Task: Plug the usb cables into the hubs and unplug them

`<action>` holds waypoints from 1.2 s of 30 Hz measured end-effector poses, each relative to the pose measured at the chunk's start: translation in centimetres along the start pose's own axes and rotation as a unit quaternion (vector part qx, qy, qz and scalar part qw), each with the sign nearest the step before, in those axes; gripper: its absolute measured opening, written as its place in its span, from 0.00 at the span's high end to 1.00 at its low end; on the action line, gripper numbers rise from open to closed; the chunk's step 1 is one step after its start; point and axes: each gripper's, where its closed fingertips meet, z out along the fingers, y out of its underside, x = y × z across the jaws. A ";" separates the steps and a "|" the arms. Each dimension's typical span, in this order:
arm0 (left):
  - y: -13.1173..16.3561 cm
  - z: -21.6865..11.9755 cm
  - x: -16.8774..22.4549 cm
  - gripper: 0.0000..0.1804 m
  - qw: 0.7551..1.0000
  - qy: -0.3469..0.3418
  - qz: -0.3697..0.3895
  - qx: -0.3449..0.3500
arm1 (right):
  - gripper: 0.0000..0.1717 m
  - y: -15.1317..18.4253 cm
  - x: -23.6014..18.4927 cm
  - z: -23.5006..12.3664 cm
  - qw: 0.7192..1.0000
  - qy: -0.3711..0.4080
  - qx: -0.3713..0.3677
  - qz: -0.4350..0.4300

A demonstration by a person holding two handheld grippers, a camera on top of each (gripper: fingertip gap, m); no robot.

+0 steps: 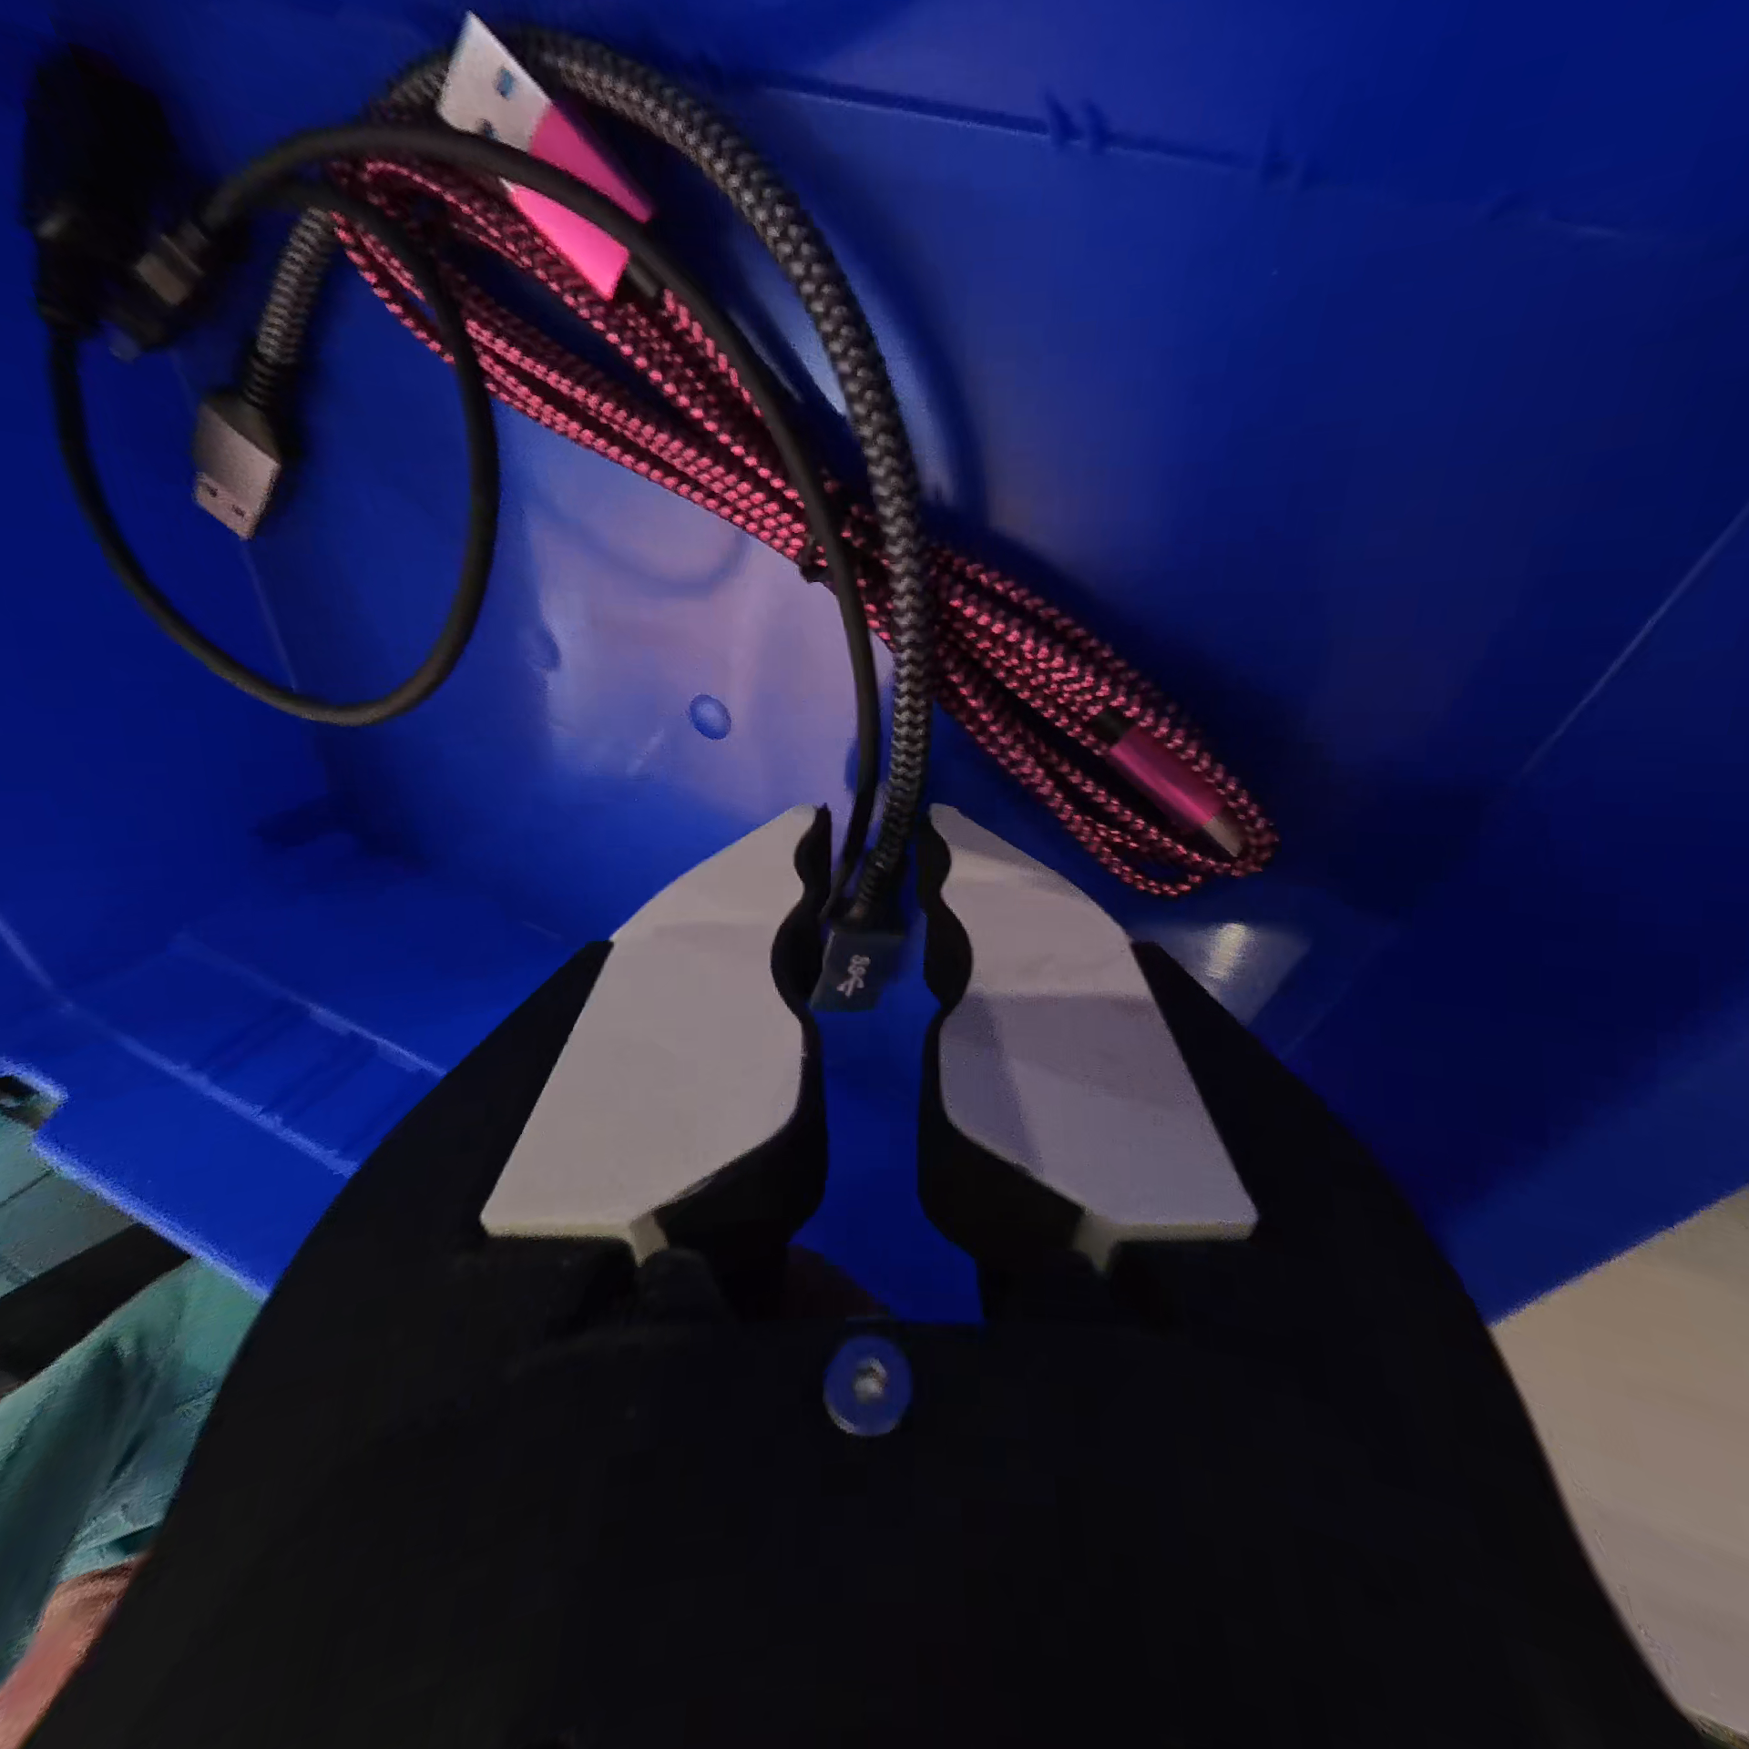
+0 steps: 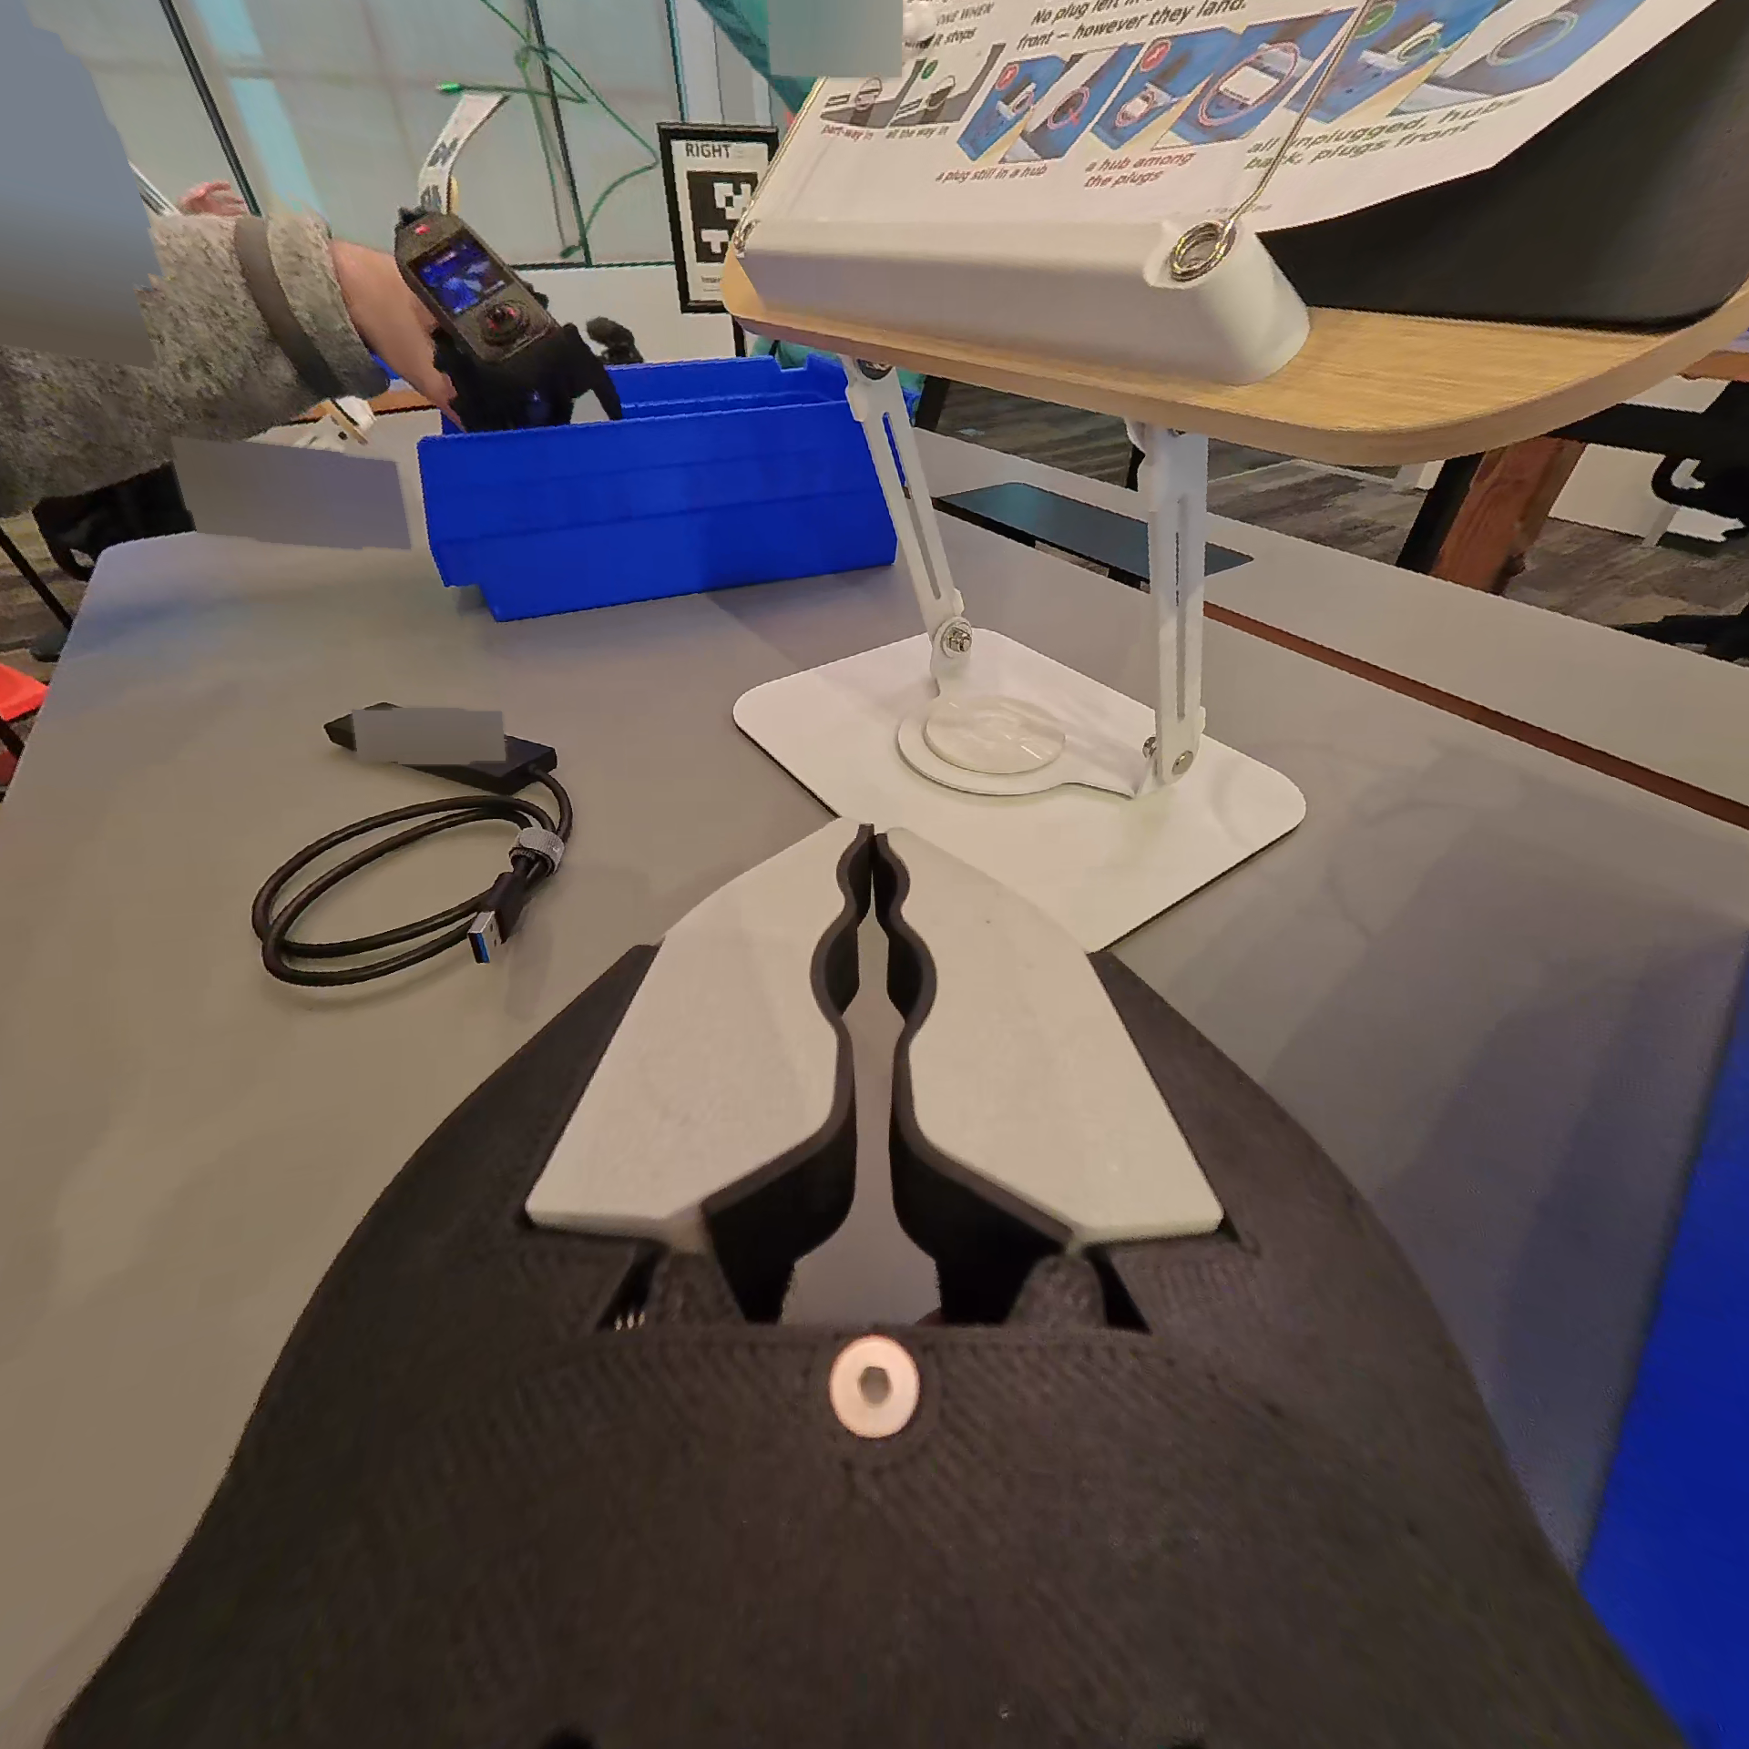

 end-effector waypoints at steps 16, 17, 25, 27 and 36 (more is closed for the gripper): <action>1.5 -4.3 -4.4 0.94 0.970 -0.053 -0.211 0.103 | 1.00 0.0 0.0 0.0 1.000 -0.001 0.002 0.001; 1.7 -4.5 -4.6 0.94 0.964 -0.048 -0.237 0.114 | 1.00 0.0 0.0 -0.1 1.000 -0.001 0.002 0.000; 2.1 -4.7 -4.6 0.95 0.943 -0.040 -0.309 0.118 | 1.00 0.0 0.0 -0.1 1.000 -0.003 0.002 0.000; 2.1 -5.0 -5.0 0.95 0.943 -0.061 -0.304 0.120 | 1.00 0.0 0.0 -0.1 1.000 -0.003 0.002 0.000; 2.3 -7.8 -7.7 0.95 0.901 -0.065 -0.376 0.205 | 1.00 0.0 0.0 -0.1 1.000 -0.006 0.002 0.002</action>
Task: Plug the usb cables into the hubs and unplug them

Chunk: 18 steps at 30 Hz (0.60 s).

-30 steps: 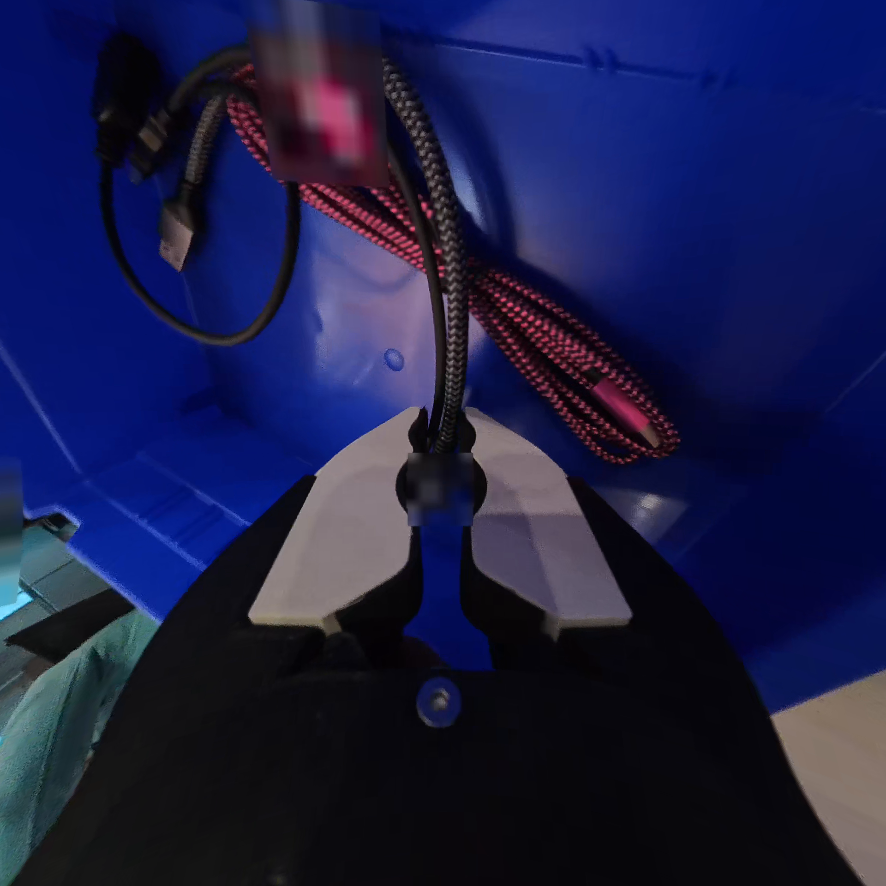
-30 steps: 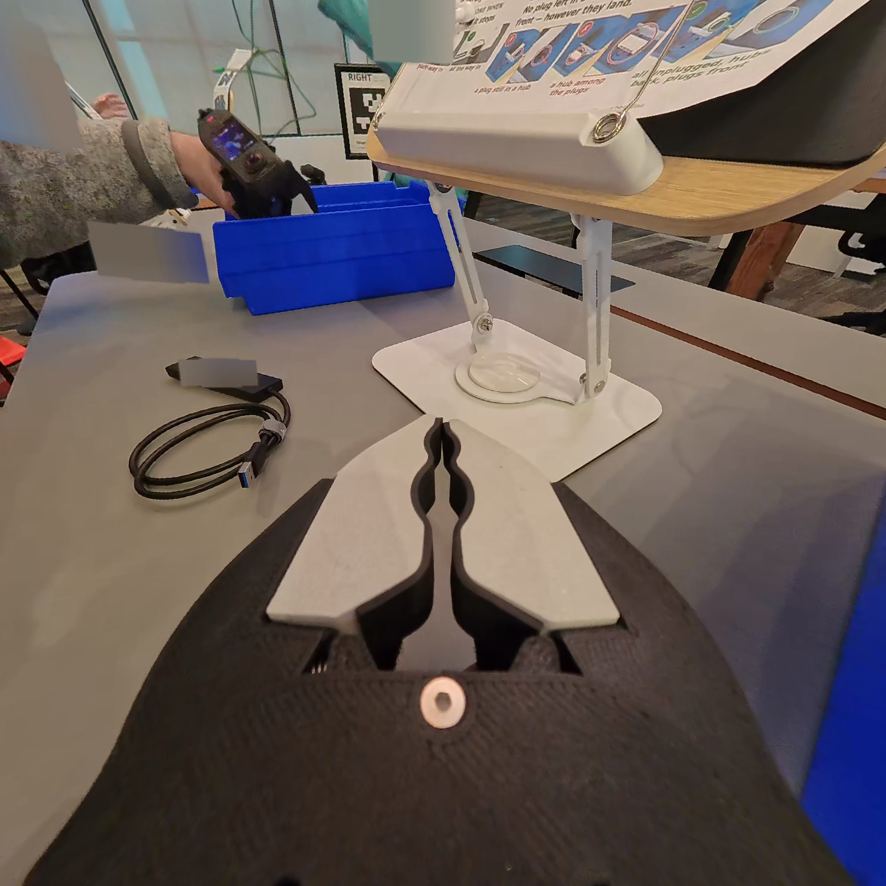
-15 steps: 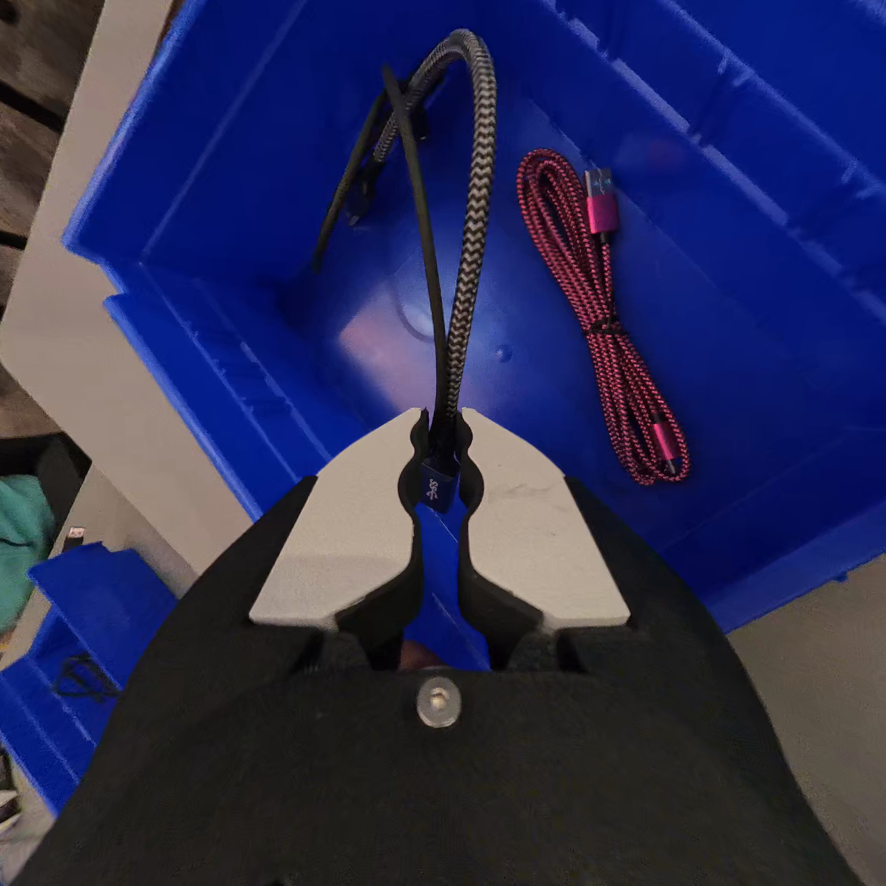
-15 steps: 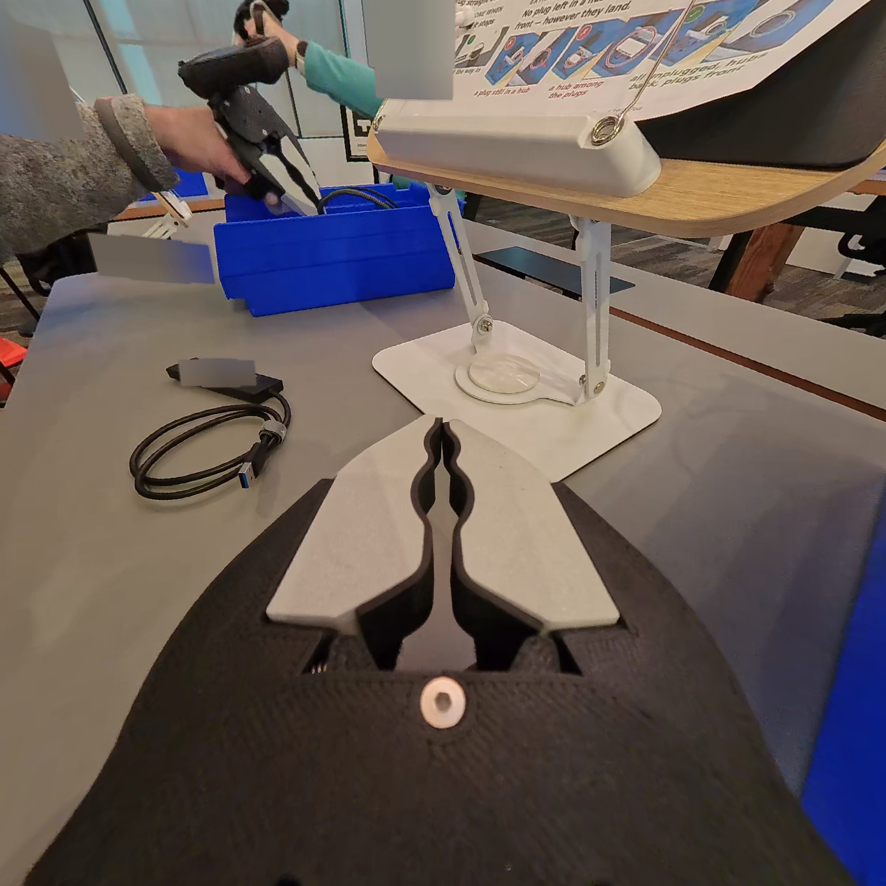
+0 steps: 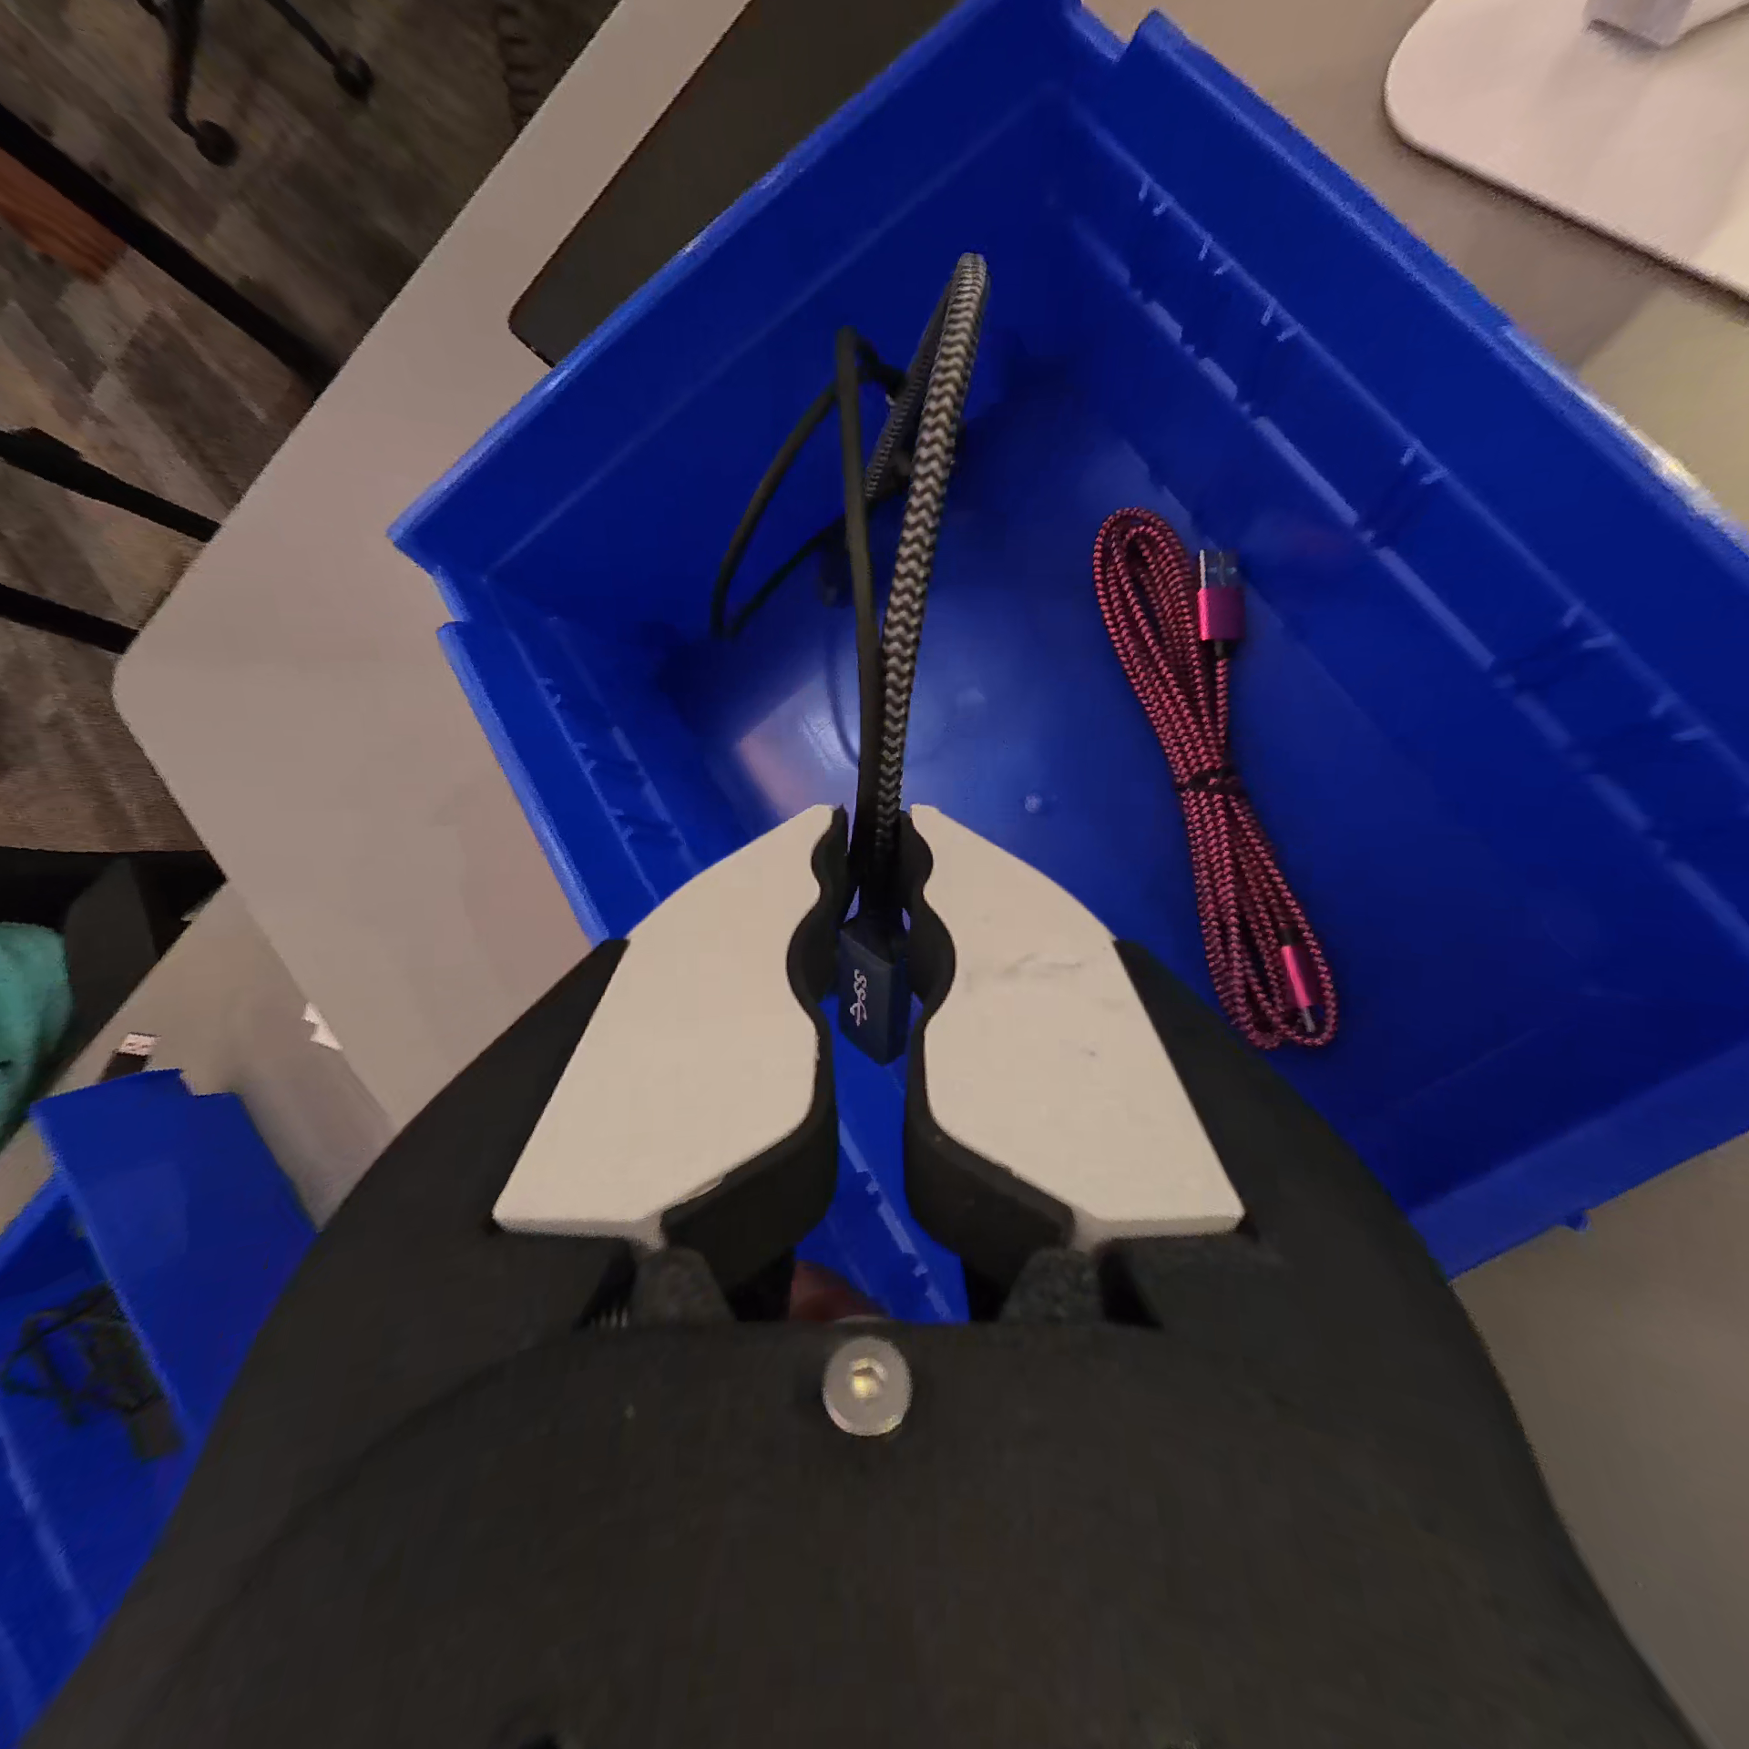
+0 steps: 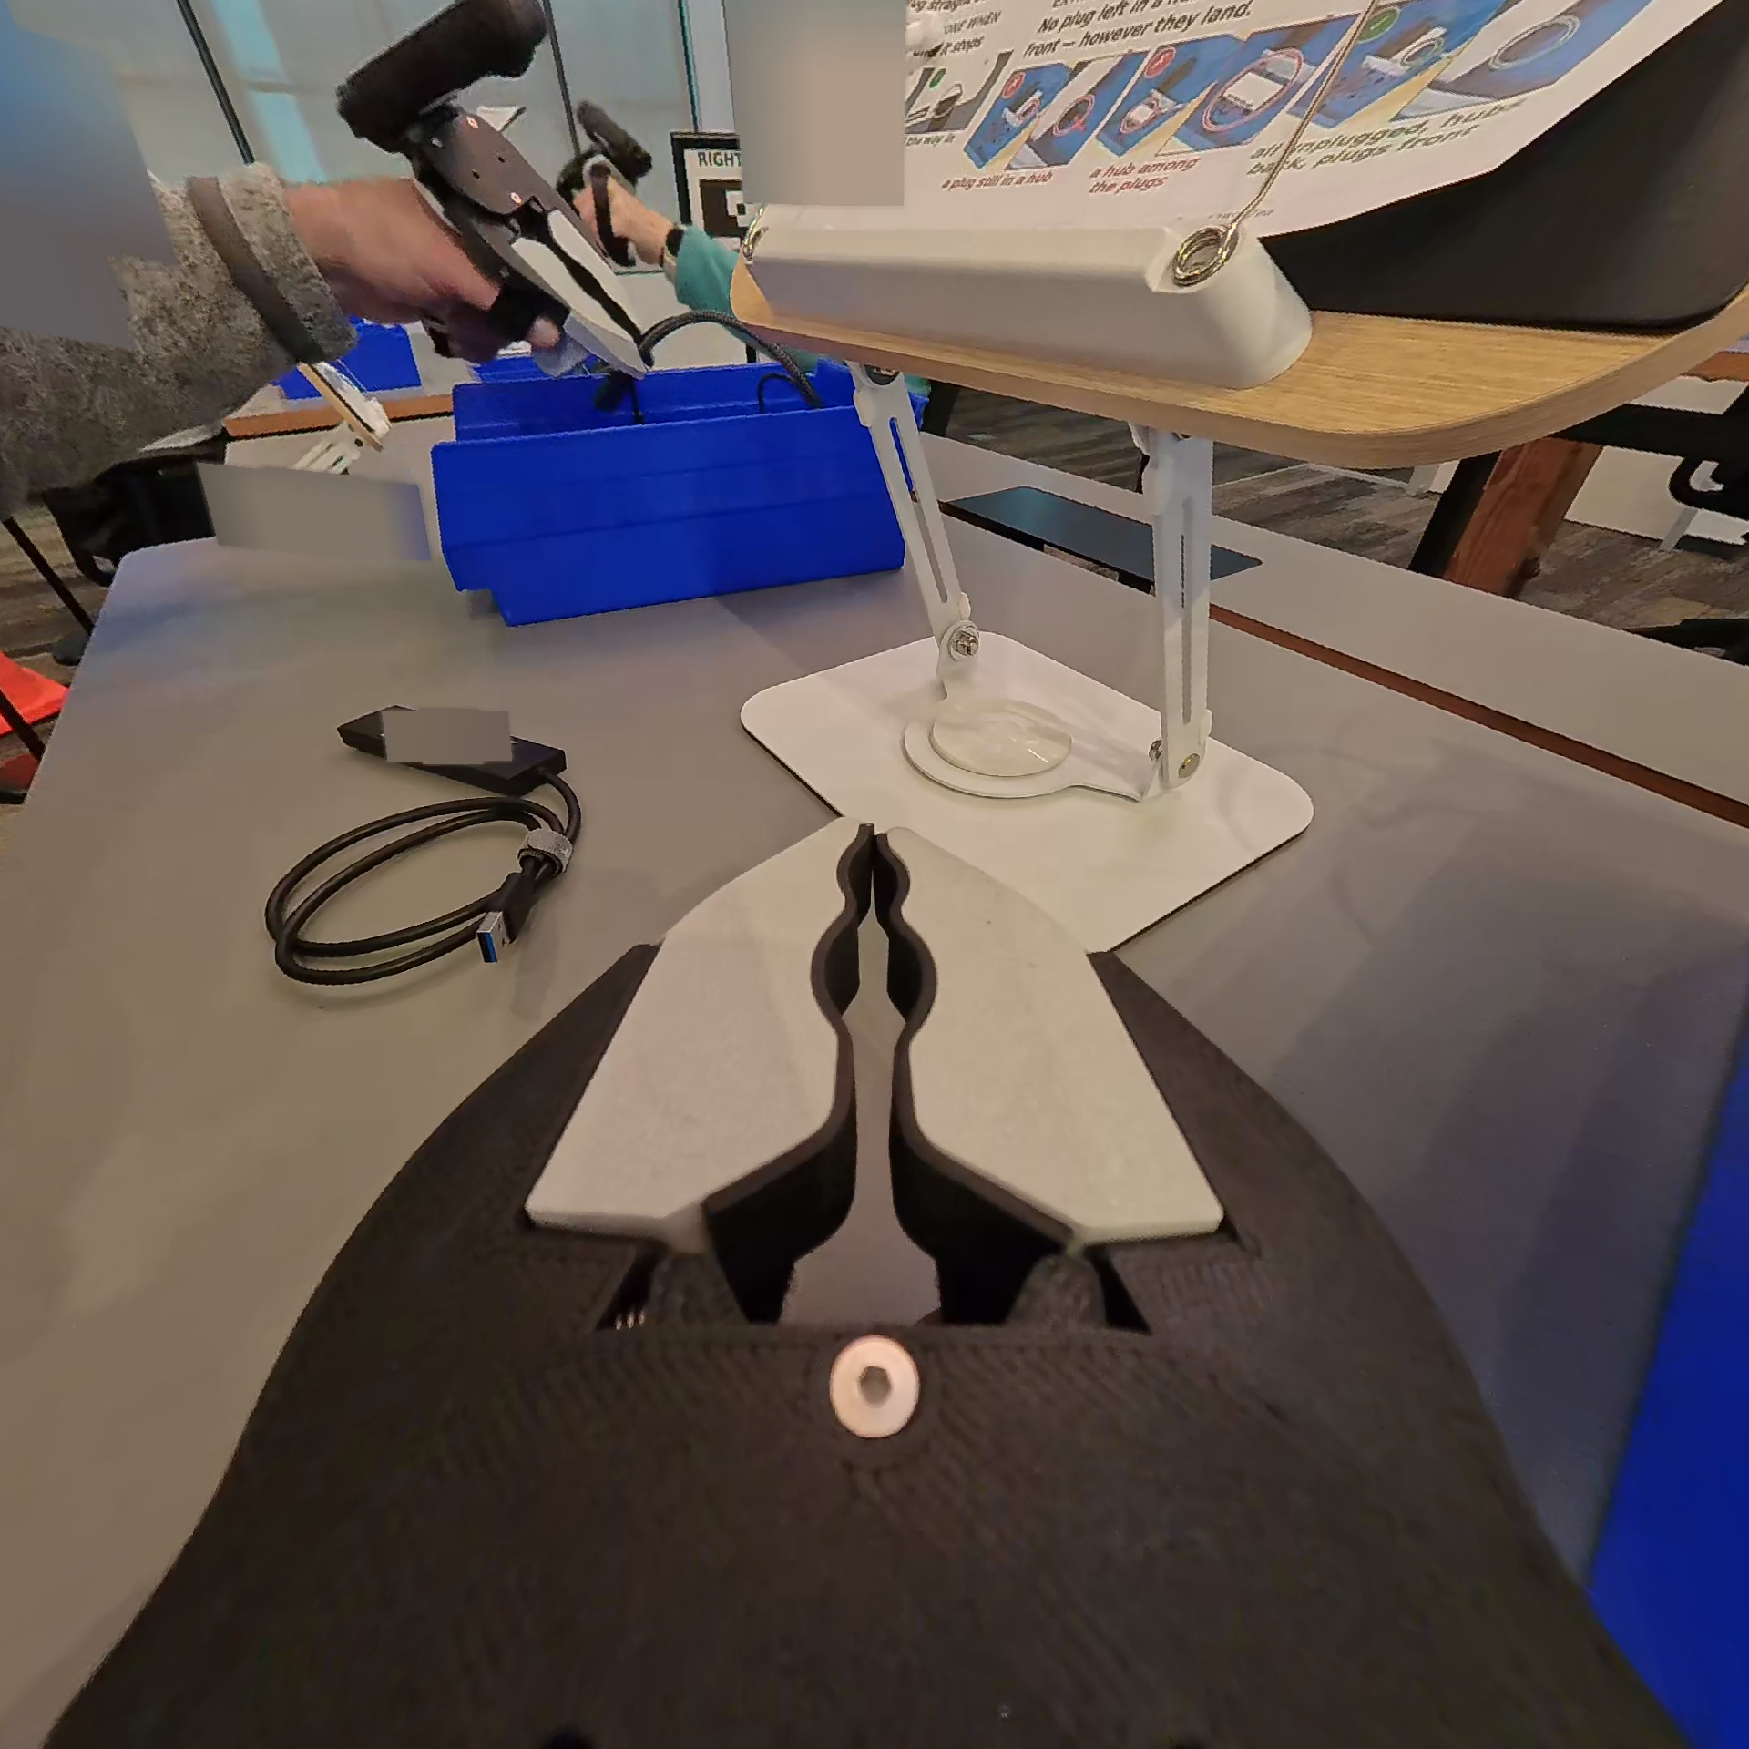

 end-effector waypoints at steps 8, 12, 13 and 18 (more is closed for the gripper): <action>-3.7 -2.6 -0.1 0.95 0.986 0.049 -0.090 0.135 | 1.00 0.0 0.0 0.0 1.000 -0.002 0.000 0.001; -7.4 -6.6 1.4 0.96 0.969 0.092 -0.102 0.204 | 1.00 0.0 0.0 0.0 1.000 -0.002 0.000 0.003; -8.0 -7.3 1.8 0.96 0.967 0.097 -0.102 0.213 | 1.00 0.0 0.0 0.0 1.000 -0.002 0.000 0.003; -6.9 -5.7 2.5 0.97 0.973 0.093 -0.113 0.181 | 1.00 0.1 -0.1 0.1 1.000 -0.003 -0.004 0.001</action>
